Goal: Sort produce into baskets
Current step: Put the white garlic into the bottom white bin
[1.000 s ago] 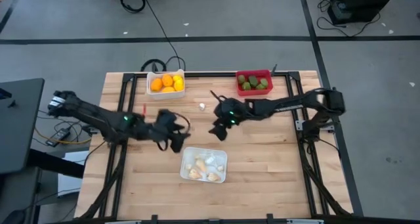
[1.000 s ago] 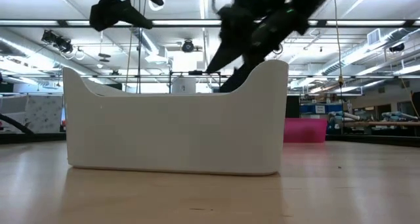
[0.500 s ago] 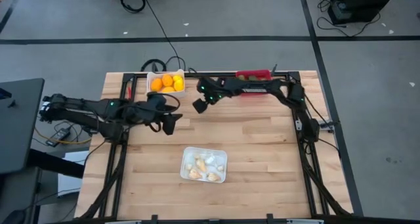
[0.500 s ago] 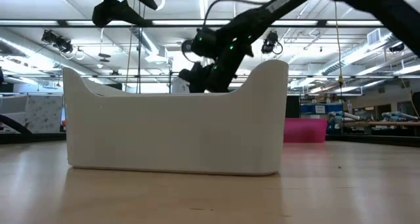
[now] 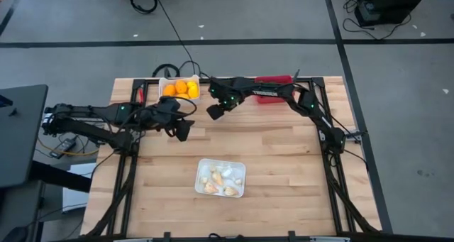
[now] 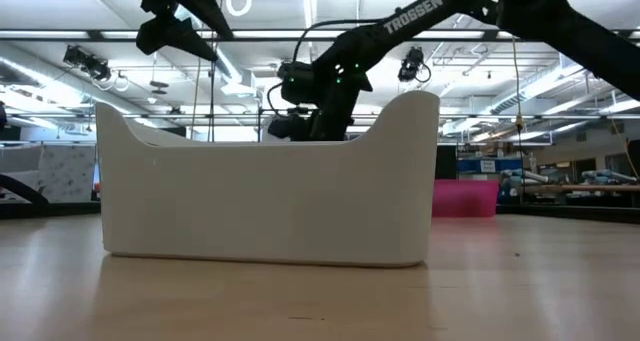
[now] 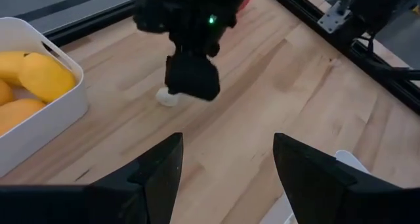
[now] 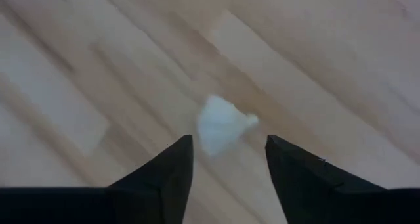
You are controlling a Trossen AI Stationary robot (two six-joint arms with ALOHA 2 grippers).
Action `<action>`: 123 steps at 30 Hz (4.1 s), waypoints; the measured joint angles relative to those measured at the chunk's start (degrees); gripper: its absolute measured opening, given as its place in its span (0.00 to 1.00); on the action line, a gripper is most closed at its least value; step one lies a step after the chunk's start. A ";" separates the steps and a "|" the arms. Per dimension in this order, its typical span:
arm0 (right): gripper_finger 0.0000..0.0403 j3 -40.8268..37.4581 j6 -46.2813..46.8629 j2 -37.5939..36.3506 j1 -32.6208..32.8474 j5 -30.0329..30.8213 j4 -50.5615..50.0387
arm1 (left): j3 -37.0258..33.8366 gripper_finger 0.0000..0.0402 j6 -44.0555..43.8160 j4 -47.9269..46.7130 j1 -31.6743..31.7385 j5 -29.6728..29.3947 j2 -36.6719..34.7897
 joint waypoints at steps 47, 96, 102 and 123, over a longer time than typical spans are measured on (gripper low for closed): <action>0.40 -3.43 -6.75 -34.52 4.95 18.04 -11.21 | 0.02 0.59 25.17 25.18 16.79 21.52 17.93; 0.40 -7.62 10.57 -41.24 18.44 17.10 -16.87 | 15.87 0.34 25.85 11.42 25.63 20.13 54.58; 0.38 -7.62 9.74 -41.24 18.89 17.44 -16.79 | 15.84 0.07 25.14 12.06 23.90 20.35 51.91; 0.29 -7.62 8.16 -41.22 24.50 20.33 -16.81 | 15.85 0.01 27.69 1.69 12.98 59.69 29.81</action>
